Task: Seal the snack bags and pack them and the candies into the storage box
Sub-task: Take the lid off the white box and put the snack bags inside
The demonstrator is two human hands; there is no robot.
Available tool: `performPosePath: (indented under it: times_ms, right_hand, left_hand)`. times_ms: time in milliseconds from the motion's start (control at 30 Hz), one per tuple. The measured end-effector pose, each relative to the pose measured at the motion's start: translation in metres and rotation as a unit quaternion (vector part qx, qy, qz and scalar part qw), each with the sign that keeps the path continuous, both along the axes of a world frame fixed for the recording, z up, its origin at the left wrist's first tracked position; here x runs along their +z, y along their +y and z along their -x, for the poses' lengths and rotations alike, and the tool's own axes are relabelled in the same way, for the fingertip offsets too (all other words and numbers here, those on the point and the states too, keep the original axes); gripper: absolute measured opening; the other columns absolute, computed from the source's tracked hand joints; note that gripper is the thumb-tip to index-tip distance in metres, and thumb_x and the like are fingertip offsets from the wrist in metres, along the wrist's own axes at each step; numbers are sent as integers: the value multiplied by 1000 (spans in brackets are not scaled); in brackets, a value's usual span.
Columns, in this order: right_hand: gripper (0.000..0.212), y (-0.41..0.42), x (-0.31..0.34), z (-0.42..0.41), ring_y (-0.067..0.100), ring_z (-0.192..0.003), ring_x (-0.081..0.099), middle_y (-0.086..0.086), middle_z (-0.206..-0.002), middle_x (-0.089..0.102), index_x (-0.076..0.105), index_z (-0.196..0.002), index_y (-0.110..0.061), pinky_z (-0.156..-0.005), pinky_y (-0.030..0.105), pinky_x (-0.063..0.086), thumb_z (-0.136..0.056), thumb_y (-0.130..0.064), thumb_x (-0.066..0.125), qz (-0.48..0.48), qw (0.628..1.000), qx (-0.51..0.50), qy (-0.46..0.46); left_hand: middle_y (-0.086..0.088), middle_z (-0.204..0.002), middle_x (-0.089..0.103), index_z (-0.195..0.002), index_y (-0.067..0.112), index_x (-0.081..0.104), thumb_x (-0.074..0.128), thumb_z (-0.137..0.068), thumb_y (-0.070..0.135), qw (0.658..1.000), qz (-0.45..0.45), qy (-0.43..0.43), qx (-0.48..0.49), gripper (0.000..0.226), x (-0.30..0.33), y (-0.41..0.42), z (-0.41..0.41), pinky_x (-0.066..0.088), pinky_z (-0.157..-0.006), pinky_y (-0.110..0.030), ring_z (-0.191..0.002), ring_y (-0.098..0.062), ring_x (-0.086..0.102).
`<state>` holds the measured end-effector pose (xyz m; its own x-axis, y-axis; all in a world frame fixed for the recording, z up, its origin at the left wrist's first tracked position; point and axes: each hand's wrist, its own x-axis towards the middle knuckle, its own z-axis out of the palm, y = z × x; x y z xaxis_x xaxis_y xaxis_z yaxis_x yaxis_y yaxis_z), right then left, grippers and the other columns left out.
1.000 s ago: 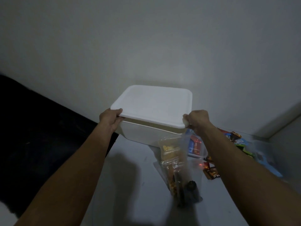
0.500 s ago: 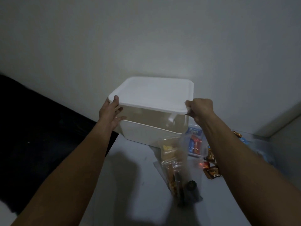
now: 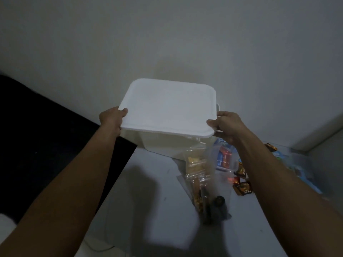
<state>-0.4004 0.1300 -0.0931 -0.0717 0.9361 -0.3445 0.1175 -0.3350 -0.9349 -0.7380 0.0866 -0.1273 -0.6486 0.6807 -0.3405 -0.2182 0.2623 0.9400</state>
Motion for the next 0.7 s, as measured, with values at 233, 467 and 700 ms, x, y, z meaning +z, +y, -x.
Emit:
performPosePath:
  times_ms: [233,467,700]
  right_hand:
    - [23,-34,4,12,23,-92,71,9,-99,73,60,-94,-6,-73,35,60,-79,-11,76,12,990,121,-74]
    - [31,-80,-6,47,29,-70,66,25,-85,67,59,-95,-3,-69,45,60,-72,0,80,-5,972,191,-137]
    - [23,-126,-38,77,32,-67,69,26,-79,69,65,-86,11,-65,44,62,-74,-3,80,27,944,242,-224]
  left_hand:
    - [-18,-132,56,-131,1,53,53,-95,12,990,70,118,-24,37,-8,-40,38,47,-76,-26,-100,-19,52]
    - [-6,-75,52,-71,2,49,50,-88,7,980,144,90,108,18,-23,-99,51,45,-65,-29,-74,-25,54]
    - [-23,-125,59,-119,-4,60,47,-91,23,931,265,244,67,41,-73,-155,63,46,-94,-42,-117,-40,55]
